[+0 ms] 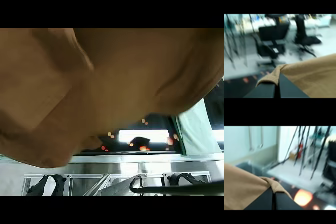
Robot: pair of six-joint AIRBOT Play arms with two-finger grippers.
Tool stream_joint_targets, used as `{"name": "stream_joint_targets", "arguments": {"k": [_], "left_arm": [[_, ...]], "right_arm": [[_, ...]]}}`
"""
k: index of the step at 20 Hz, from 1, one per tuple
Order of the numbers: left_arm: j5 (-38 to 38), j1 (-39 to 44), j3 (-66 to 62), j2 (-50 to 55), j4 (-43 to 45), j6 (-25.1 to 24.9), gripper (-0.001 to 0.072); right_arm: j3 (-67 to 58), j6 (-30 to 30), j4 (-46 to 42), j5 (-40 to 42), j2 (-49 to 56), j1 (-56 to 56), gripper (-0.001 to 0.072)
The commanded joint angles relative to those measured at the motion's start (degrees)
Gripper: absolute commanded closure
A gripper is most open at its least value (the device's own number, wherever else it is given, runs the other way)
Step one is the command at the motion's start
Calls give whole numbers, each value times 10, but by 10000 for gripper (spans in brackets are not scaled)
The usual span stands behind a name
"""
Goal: Fold the shirts.
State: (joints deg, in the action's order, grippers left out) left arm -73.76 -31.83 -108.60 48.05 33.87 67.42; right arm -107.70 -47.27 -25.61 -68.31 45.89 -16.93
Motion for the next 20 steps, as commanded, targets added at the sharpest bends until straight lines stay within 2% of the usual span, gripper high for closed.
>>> {"name": "stream_joint_targets", "arguments": {"k": [1, 4, 7, 12, 16, 17, 18, 19, 20], "left_arm": [[-13, 85, 79, 70, 14, -47, 694], [62, 193, 140, 179, 96, -65, 694], [121, 243, 153, 304, 178, -66, 694], [193, 247, 153, 494, 170, -70, 694], [204, 247, 152, 543, 170, -70, 693], [202, 247, 152, 542, 170, -69, 693], [188, 246, 143, 542, 170, -65, 684], [162, 244, 125, 542, 172, -59, 684], [122, 238, 98, 542, 172, -57, 517]], "right_arm": [[15, 0, 22, -68, 105, 22, 691], [53, 14, -9, -60, 213, 75, 691], [63, 15, -62, -1, 324, 110, 691], [63, 19, -63, 115, 478, 147, 691], [63, 19, -61, 166, 511, 165, 690], [63, 19, -61, 167, 507, 166, 664], [63, 18, -62, 167, 499, 165, 527], [63, 18, -62, 160, 486, 162, 436], [63, 18, -65, 149, 469, 156, 436]]}}
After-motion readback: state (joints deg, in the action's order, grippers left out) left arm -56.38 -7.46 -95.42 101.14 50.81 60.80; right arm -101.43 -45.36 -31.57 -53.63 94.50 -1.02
